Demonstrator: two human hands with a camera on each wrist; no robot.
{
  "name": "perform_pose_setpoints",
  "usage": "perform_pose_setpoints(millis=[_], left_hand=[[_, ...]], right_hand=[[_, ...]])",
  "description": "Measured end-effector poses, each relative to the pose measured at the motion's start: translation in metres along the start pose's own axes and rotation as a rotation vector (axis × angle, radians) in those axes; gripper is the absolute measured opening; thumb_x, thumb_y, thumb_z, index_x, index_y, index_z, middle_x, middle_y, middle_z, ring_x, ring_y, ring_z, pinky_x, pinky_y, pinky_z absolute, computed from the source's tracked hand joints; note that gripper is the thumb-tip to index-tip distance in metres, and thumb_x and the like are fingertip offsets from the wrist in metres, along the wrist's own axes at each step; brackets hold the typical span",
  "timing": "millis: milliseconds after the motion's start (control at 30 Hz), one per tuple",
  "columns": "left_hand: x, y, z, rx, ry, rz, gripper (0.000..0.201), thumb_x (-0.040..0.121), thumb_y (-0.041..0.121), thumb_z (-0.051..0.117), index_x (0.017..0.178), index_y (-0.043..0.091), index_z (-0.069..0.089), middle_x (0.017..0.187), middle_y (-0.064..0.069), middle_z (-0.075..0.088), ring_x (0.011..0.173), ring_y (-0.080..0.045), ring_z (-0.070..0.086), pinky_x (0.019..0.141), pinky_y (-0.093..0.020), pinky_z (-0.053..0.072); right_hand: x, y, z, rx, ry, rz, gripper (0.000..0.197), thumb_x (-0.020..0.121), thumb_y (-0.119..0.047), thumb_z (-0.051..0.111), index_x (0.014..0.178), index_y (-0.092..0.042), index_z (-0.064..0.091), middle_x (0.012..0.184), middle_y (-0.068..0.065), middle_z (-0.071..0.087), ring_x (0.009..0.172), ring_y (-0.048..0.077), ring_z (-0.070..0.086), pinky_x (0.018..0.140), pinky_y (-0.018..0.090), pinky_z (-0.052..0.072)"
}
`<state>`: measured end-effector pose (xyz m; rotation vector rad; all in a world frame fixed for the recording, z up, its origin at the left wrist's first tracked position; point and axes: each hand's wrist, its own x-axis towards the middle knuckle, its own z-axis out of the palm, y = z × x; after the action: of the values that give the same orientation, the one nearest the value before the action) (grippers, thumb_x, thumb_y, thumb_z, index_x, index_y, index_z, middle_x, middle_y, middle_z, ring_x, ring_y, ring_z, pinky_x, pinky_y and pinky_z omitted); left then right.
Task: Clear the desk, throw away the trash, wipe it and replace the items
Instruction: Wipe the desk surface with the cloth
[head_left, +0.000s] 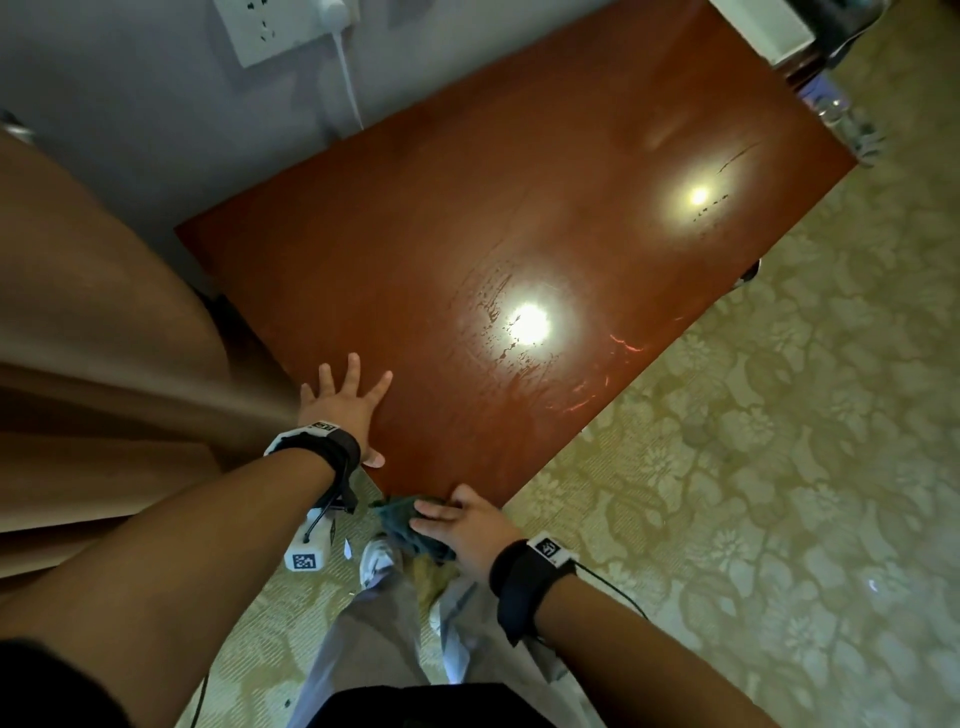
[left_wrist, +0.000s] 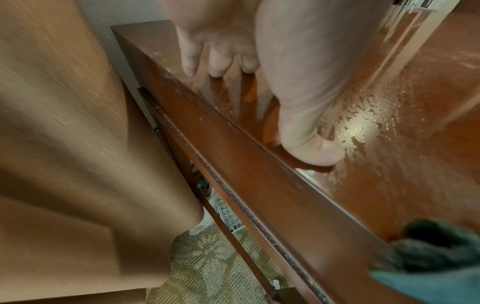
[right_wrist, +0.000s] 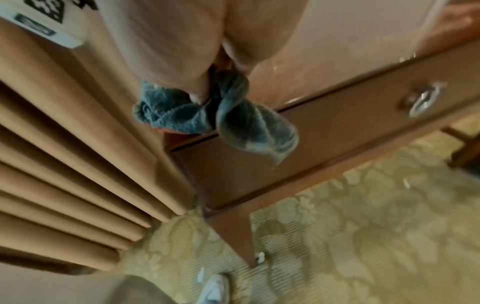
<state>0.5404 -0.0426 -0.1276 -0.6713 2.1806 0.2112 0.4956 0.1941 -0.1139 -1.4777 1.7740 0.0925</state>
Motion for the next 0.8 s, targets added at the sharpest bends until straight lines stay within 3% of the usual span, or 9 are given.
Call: perform_pose_setpoints(millis=[167, 333, 467, 600, 700, 800], left_hand=[[0.0, 0.001, -0.002, -0.02, -0.015, -0.008, 0.127, 0.07, 0.062, 0.077, 0.149, 0.045, -0.021, 0.158, -0.008, -0.031, 0.147, -0.043, -0.01, 0.117, -0.06, 0.012], [-0.003, 0.003, -0.004, -0.031, -0.04, -0.048, 0.128, 0.069, 0.059, 0.079, 0.147, 0.047, -0.022, 0.157, -0.005, -0.034, 0.148, -0.04, -0.014, 0.115, -0.064, 0.008], [-0.016, 0.018, -0.01, -0.048, -0.051, -0.119, 0.125, 0.074, 0.05, 0.079, 0.147, 0.045, -0.023, 0.158, -0.006, -0.031, 0.148, -0.039, -0.01, 0.117, -0.062, 0.003], [-0.035, 0.063, -0.005, -0.144, -0.037, -0.211, 0.109, 0.085, 0.028, 0.07, 0.153, 0.037, -0.015, 0.161, -0.007, -0.023, 0.15, -0.036, -0.005, 0.12, -0.056, 0.008], [-0.046, 0.116, 0.004, -0.287, 0.022, -0.218, 0.101, 0.088, 0.042, 0.066, 0.154, 0.039, -0.01, 0.162, -0.005, -0.018, 0.151, -0.032, 0.001, 0.121, -0.049, 0.015], [-0.047, 0.169, 0.006, -0.473, 0.043, -0.203, 0.105, 0.085, 0.043, 0.071, 0.154, 0.04, -0.007, 0.162, -0.003, -0.021, 0.151, -0.03, -0.003, 0.121, -0.045, 0.018]], right_hand=[[0.005, 0.039, -0.029, 0.063, 0.126, 0.19, 0.066, 0.098, 0.003, 0.04, 0.154, -0.03, 0.026, 0.163, -0.01, 0.015, 0.101, 0.021, 0.024, 0.091, 0.026, 0.033], [-0.004, 0.073, -0.069, 0.144, 0.184, 0.243, 0.067, 0.095, 0.006, 0.04, 0.153, -0.028, 0.032, 0.16, -0.012, 0.024, 0.101, 0.019, 0.027, 0.095, 0.023, 0.031], [-0.027, 0.11, -0.095, 0.428, 0.337, 0.295, 0.068, 0.092, 0.012, 0.037, 0.147, -0.028, 0.044, 0.155, -0.005, 0.036, 0.128, 0.026, 0.038, 0.111, 0.033, 0.037], [-0.063, 0.159, -0.128, 0.511, 0.399, 0.309, 0.055, 0.097, 0.006, 0.04, 0.141, -0.024, 0.052, 0.145, 0.009, 0.046, 0.13, 0.03, 0.048, 0.102, 0.027, 0.041], [-0.093, 0.208, -0.15, 0.481, 0.418, 0.319, 0.053, 0.094, 0.009, 0.044, 0.138, -0.019, 0.056, 0.143, 0.01, 0.051, 0.127, 0.028, 0.051, 0.097, 0.021, 0.042], [-0.116, 0.256, -0.166, 0.452, 0.433, 0.362, 0.053, 0.093, 0.01, 0.043, 0.136, -0.017, 0.058, 0.141, 0.011, 0.053, 0.123, 0.029, 0.054, 0.1, 0.026, 0.044]])
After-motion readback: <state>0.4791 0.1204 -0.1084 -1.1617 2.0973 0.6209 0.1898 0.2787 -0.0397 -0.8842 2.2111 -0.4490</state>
